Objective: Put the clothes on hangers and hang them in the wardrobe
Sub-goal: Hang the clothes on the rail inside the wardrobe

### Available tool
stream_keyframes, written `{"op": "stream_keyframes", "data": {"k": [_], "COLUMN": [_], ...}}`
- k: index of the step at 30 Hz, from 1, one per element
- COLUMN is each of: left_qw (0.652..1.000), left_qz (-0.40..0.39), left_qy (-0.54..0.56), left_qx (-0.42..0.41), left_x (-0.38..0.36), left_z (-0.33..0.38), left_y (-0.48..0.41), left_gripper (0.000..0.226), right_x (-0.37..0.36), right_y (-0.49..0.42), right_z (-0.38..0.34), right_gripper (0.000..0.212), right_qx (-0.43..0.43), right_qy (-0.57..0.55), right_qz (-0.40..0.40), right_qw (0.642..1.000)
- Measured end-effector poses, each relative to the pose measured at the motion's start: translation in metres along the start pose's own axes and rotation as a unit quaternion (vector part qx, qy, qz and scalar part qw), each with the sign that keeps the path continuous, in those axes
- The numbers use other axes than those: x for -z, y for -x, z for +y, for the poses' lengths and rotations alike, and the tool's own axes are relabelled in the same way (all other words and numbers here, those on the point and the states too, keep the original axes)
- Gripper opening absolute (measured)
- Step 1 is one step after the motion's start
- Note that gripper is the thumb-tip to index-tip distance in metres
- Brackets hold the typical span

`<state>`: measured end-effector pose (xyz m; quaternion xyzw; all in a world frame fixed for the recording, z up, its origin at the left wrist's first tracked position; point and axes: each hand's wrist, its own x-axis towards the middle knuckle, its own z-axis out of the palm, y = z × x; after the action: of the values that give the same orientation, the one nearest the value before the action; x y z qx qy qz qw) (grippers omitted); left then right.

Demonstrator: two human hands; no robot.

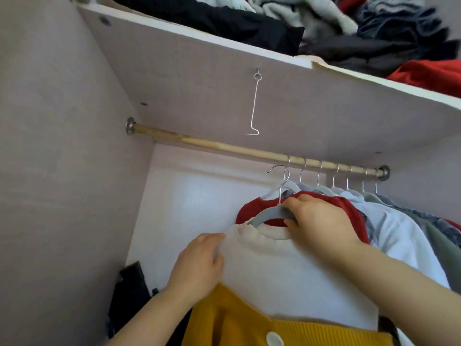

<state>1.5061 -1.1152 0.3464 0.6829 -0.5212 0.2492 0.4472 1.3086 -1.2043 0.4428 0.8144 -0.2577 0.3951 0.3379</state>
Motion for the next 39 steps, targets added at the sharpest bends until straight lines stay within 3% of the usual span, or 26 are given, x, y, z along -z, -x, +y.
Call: {"op": "stream_keyframes", "data": {"k": [19, 23, 31, 37, 39], "left_qw": [0.995, 0.994, 0.996, 0.995, 0.994], "left_qz": [0.058, 0.058, 0.024, -0.012, -0.037], "left_qy": [-0.079, -0.083, -0.082, -0.100, -0.104], "left_qx": [-0.033, -0.038, -0.023, 0.003, 0.025], "left_x": [-0.006, -0.012, -0.035, -0.043, -0.048], "left_z": [-0.037, -0.040, -0.050, -0.066, -0.074], "left_y": [-0.089, -0.096, -0.086, -0.063, -0.047], "left_gripper": [0.048, 0.049, 0.047, 0.047, 0.049], "right_x": [-0.065, -0.101, -0.112, -0.134, -0.147], "right_y": [-0.157, -0.148, -0.124, -0.055, -0.024], "right_z": [0.035, 0.024, 0.012, -0.035, -0.057], "right_gripper": [0.022, 0.016, 0.030, 0.047, 0.045], "right_qx": [-0.075, -0.067, -0.082, 0.051, 0.059], "right_qy": [0.015, -0.002, 0.015, 0.001, -0.069], "right_qz": [0.012, -0.021, 0.034, 0.066, 0.066], "right_qw": [0.997, 0.998, 0.996, 0.997, 0.994]}}
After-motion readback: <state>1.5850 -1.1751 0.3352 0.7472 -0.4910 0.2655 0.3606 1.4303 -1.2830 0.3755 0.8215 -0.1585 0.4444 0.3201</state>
